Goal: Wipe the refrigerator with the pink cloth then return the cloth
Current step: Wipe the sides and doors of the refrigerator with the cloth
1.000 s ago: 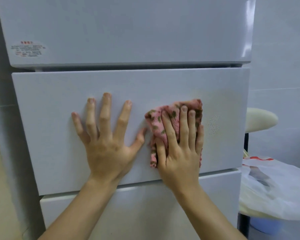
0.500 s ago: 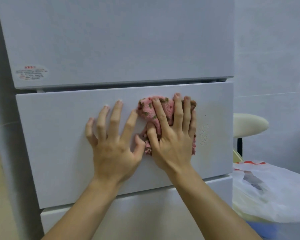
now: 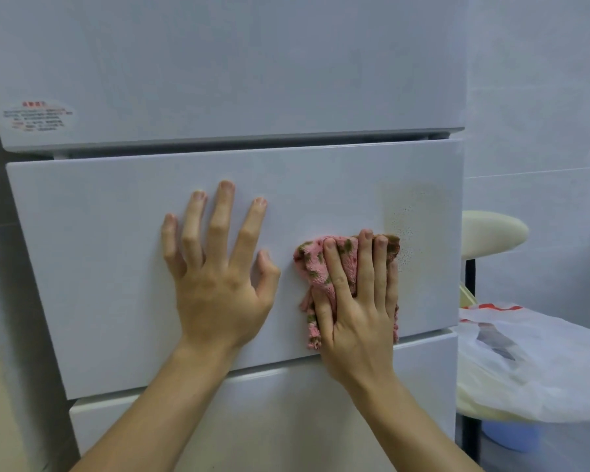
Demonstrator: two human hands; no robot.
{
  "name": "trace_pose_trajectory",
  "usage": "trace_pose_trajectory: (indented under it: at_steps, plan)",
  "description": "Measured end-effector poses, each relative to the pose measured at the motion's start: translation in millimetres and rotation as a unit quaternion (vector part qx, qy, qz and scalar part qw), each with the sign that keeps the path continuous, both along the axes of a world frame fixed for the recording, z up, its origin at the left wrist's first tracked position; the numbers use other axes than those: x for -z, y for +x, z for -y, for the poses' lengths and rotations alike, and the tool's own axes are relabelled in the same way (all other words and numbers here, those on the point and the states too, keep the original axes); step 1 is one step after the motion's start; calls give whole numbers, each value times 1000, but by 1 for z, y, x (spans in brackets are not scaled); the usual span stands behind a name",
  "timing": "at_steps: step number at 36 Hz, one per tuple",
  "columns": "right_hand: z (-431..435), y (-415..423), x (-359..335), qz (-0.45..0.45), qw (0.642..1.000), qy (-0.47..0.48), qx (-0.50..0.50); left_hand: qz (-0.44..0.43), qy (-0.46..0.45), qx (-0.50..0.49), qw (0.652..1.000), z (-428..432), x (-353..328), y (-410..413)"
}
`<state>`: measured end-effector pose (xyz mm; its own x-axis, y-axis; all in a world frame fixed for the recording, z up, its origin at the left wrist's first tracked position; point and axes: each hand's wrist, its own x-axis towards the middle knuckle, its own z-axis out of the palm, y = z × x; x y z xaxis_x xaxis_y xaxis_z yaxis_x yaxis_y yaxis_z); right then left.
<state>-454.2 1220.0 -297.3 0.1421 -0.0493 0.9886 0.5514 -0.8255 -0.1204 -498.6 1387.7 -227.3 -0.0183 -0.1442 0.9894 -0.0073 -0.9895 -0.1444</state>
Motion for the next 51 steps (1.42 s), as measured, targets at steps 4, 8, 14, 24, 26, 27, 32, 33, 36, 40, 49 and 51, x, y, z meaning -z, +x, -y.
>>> trace_pose_trajectory:
  at_steps: [4, 8, 14, 24, 26, 27, 32, 33, 36, 40, 49, 51]
  plan:
    - [-5, 2, -25, 12, 1000, 22, 10, -5, -19, 1, 1000, 7, 1, -2]
    - [-14, 7, -84, 46, 998, 39, 17, -20, -39, 2, 999, 16, -7, -3]
    - [-9, 12, -122, 71, 997, 25, 14, -11, -44, -7, 999, 19, -11, -3]
    - [4, 11, -26, 43, 999, 7, 3, -17, -47, 13, 999, 23, -3, -1]
    - [8, 10, -1, 32, 999, -9, 3, -19, -44, 11, 999, 23, 2, 1]
    - [10, 9, 9, 25, 1000, -12, 4, -20, -44, 9, 999, 24, 4, 2]
    - [9, 8, 19, 7, 1000, -11, 7, -19, -47, -1, 999, 26, 8, 6]
    - [8, 8, 16, 6, 1000, -12, 5, -21, -47, 0, 999, 26, 8, 7]
    - [6, 9, -7, 12, 1000, 3, 7, -21, -46, -1, 999, 27, 8, 8]
    - [4, 13, -68, 44, 999, 18, 12, -17, -45, 1, 999, 27, 7, 9]
    - [4, 15, -91, 76, 996, 48, -4, -13, -34, -1, 999, 30, 10, 13]
    - [8, 14, -75, 65, 997, 35, -2, -18, -12, -4, 1000, 32, 15, 14]
